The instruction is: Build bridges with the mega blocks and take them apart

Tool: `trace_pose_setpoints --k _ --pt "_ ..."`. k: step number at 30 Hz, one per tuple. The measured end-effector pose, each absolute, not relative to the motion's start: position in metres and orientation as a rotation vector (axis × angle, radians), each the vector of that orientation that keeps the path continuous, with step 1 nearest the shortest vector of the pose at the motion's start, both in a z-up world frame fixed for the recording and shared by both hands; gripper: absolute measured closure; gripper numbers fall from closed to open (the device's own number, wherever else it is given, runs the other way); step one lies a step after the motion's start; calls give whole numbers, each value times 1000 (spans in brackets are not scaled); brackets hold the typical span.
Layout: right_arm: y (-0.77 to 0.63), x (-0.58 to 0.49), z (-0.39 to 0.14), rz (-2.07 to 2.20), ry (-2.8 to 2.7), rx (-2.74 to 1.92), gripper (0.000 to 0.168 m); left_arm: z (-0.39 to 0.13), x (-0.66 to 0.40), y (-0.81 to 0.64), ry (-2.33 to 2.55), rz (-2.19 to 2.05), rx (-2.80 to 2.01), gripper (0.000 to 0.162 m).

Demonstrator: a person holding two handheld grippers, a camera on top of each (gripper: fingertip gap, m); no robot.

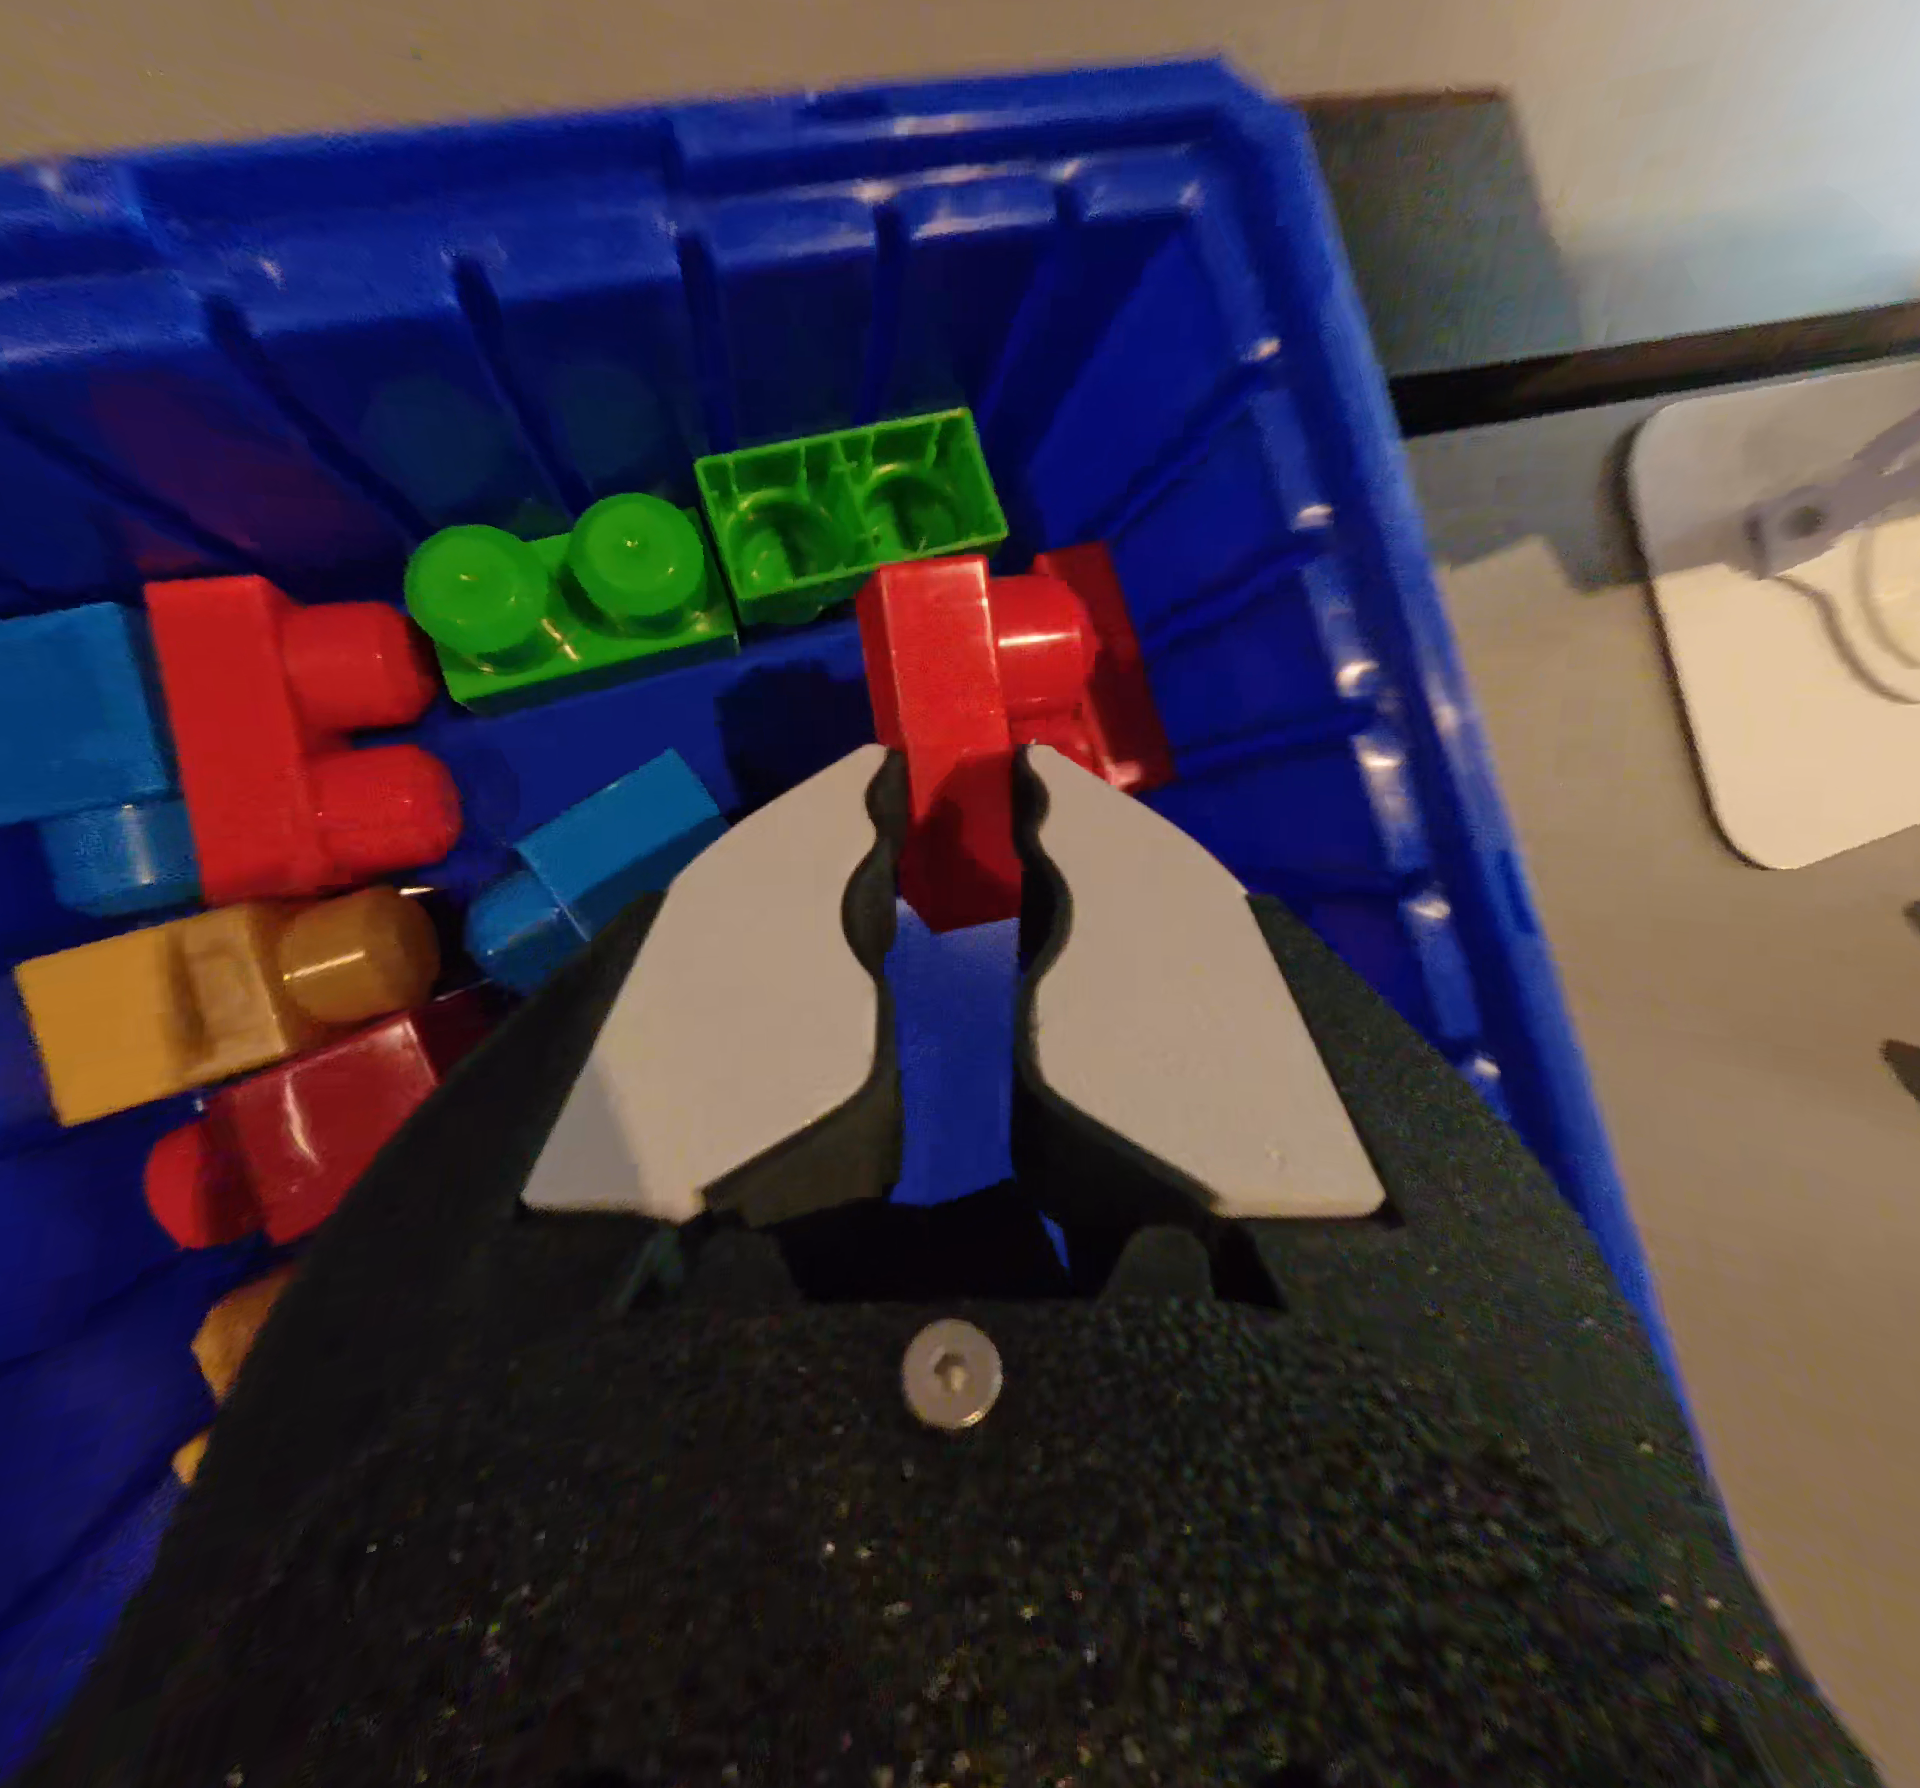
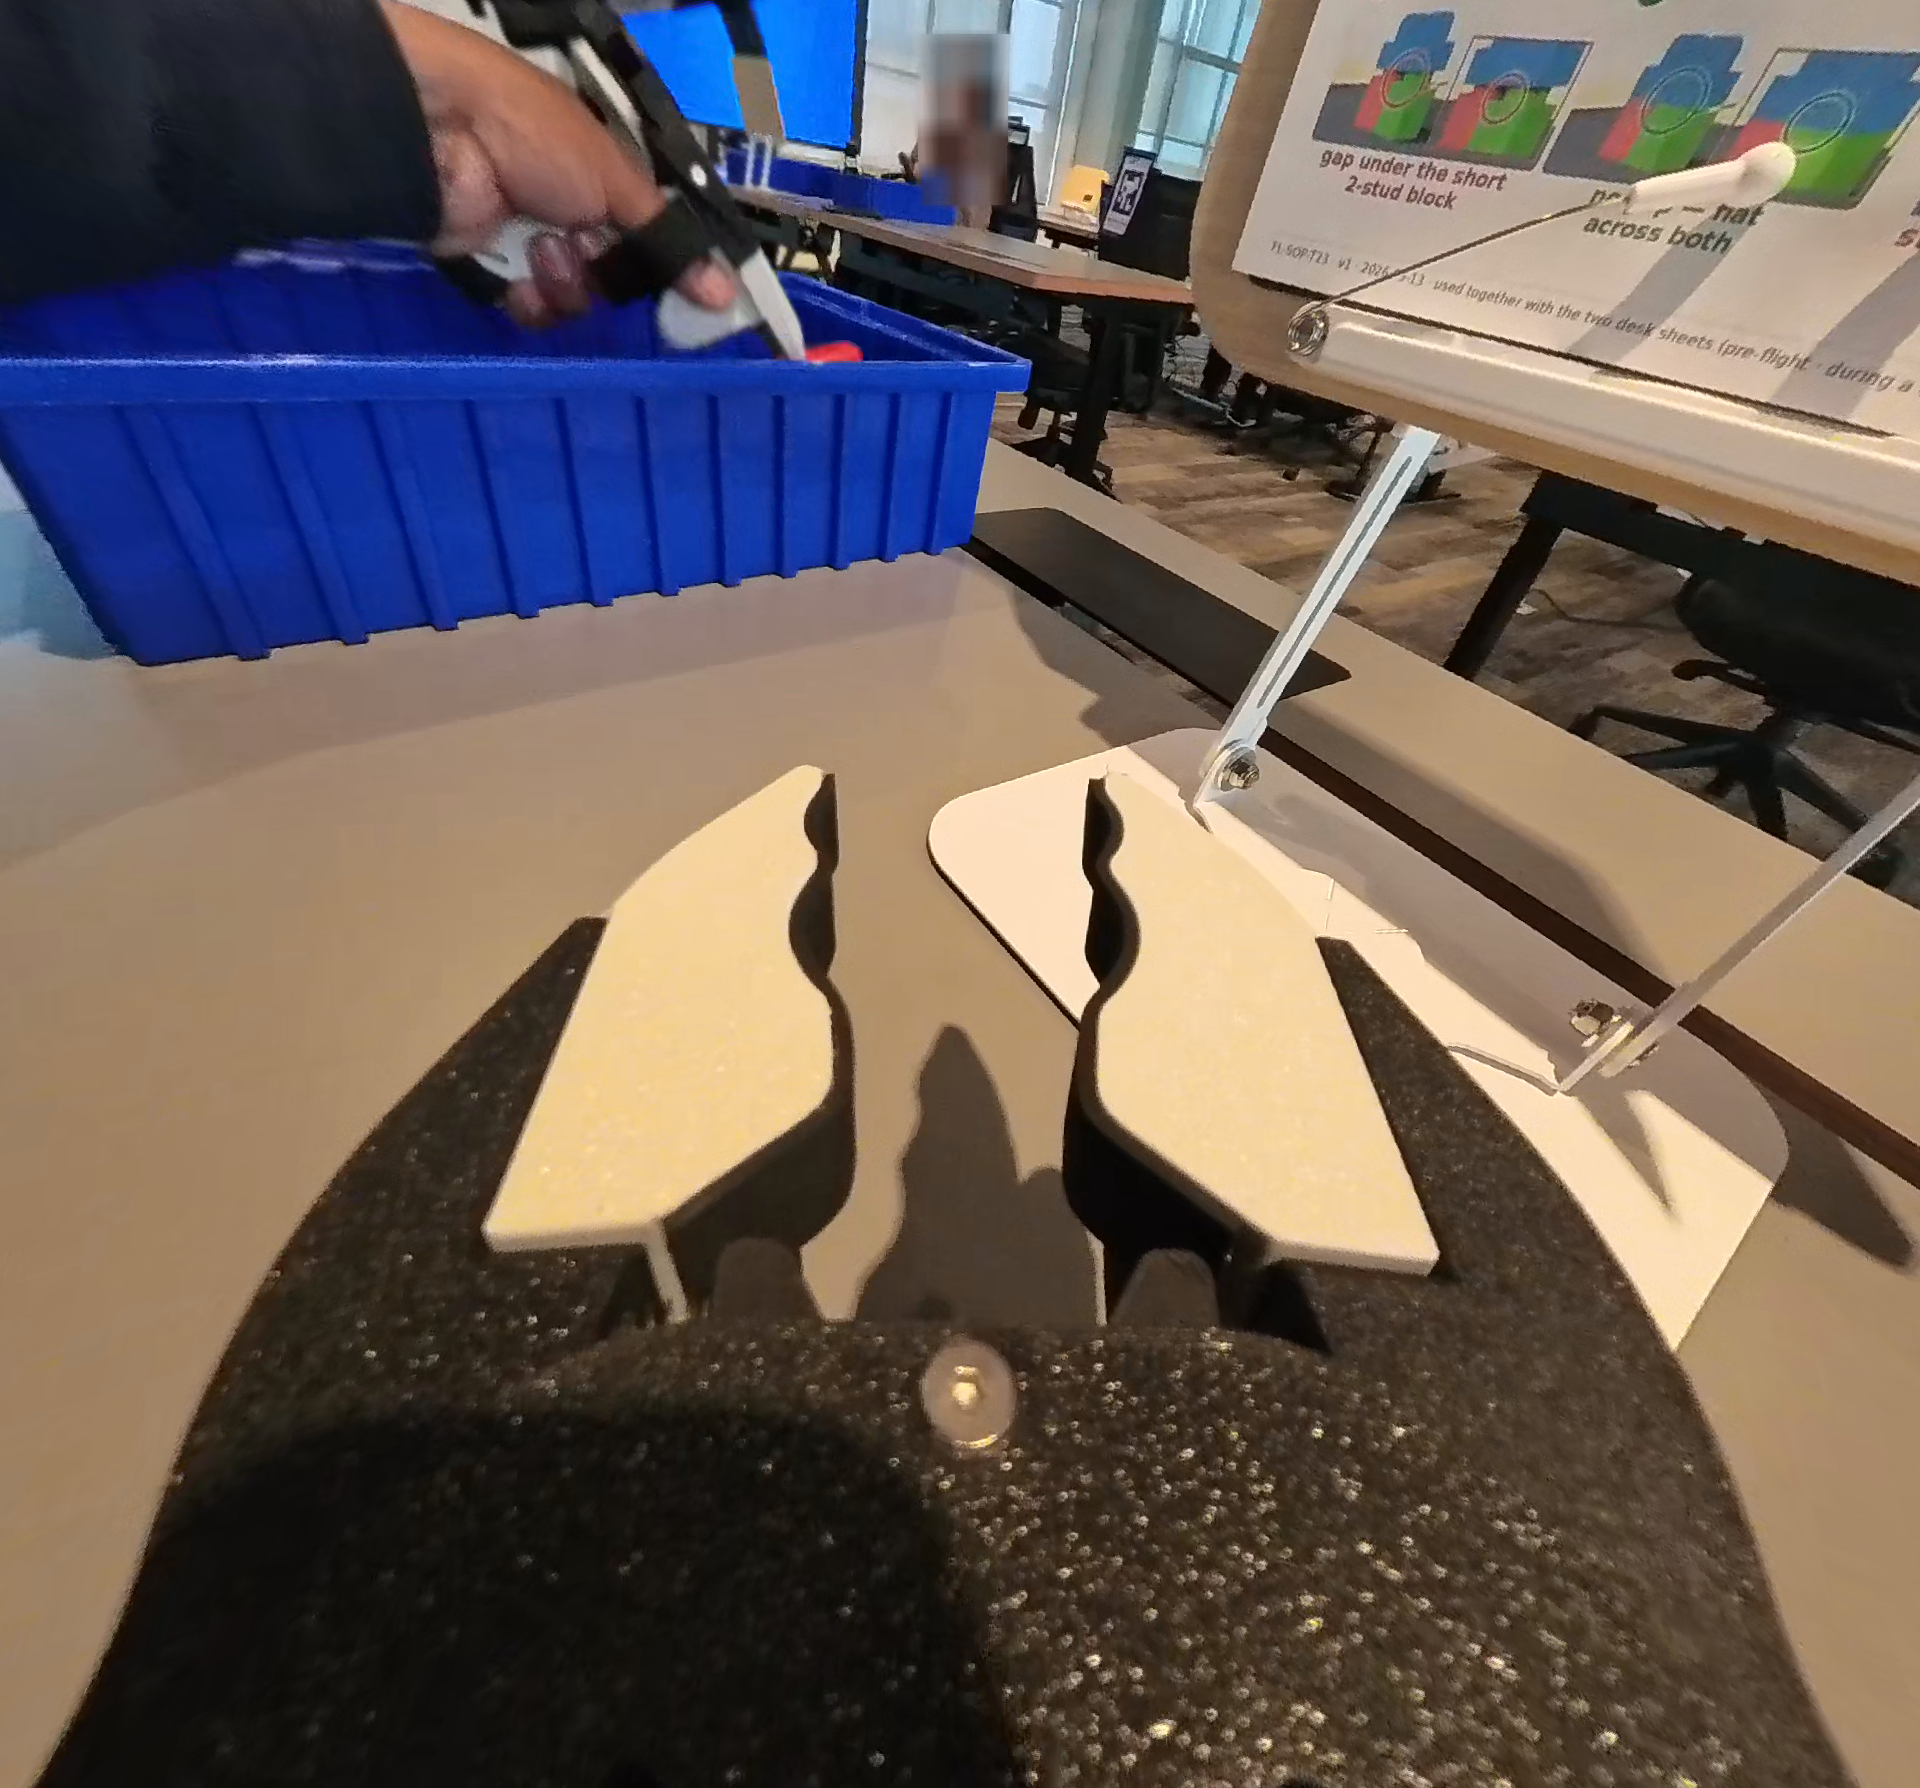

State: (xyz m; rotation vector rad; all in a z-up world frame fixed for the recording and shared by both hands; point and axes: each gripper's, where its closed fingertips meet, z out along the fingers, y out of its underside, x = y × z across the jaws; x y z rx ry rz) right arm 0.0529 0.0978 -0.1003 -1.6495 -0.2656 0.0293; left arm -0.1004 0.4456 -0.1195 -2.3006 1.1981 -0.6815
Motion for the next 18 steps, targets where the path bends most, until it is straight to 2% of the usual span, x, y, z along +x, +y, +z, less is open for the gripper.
trace_pose_setpoints --k 1,8,11,14,18 --pt "98 53 -100 31 -265 -1649 123 -108 -101 441 1186 -701 -2269 143" --pt "97 53 -100 28 -264 -1644 122 -12 -87 360 1198 -817 -1965 143" --pt "96 56 -98 37 -246 -1633 122 14 -67 299 1282 -869 -1841 143" --pt "95 60 -94 57 -208 -1613 121 13 -47 239 1374 -906 -1771 143" --pt "92 66 -91 73 -170 -1590 121 -22 -27 178 1465 -951 -1777 143"
